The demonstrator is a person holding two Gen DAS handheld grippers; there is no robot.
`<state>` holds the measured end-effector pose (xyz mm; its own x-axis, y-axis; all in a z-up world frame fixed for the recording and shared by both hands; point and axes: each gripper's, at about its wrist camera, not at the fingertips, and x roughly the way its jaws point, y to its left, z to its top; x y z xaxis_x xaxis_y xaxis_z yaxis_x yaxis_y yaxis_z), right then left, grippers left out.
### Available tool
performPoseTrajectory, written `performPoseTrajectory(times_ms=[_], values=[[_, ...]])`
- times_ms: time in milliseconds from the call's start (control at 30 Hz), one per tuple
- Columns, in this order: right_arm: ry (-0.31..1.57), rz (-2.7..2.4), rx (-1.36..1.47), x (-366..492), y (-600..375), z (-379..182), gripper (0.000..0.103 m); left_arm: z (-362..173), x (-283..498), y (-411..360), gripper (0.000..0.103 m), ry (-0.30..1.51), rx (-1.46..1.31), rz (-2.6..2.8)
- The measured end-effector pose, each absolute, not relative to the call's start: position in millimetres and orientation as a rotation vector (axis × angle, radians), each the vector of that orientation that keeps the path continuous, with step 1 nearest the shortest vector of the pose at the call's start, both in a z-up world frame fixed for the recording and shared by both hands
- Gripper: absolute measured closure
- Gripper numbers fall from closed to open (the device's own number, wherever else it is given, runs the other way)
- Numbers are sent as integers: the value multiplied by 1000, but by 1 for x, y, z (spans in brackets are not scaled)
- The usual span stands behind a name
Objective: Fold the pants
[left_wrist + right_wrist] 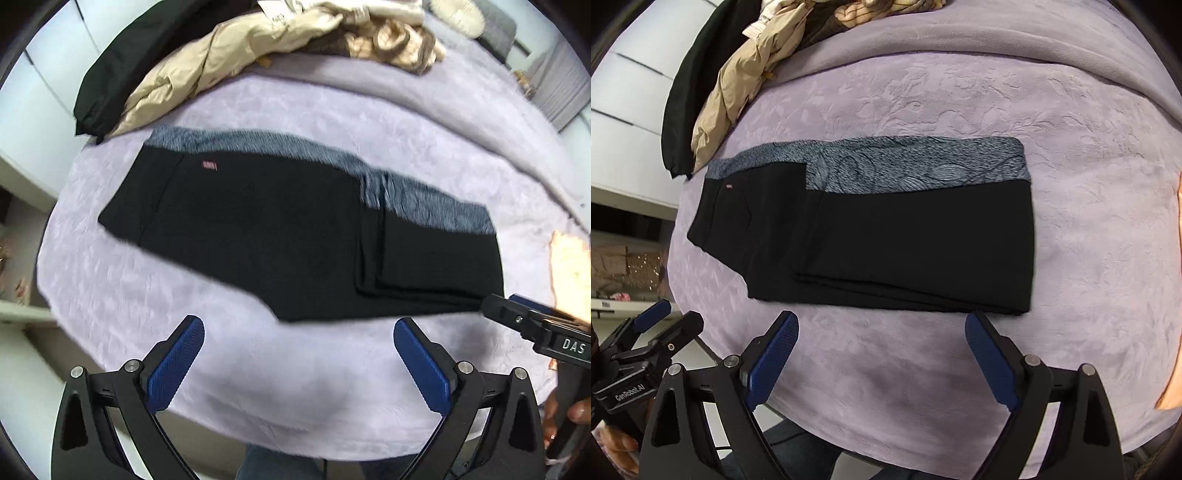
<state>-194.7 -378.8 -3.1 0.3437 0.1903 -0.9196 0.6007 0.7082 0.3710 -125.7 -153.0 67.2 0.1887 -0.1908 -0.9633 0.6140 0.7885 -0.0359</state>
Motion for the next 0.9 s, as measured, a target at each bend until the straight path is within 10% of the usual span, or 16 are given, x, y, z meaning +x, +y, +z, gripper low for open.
performPoseTrajectory(times_ms=[900], values=[[1158,-300,836,-85,-294,30,0,70,-7,-46,0,1242,290,-552]])
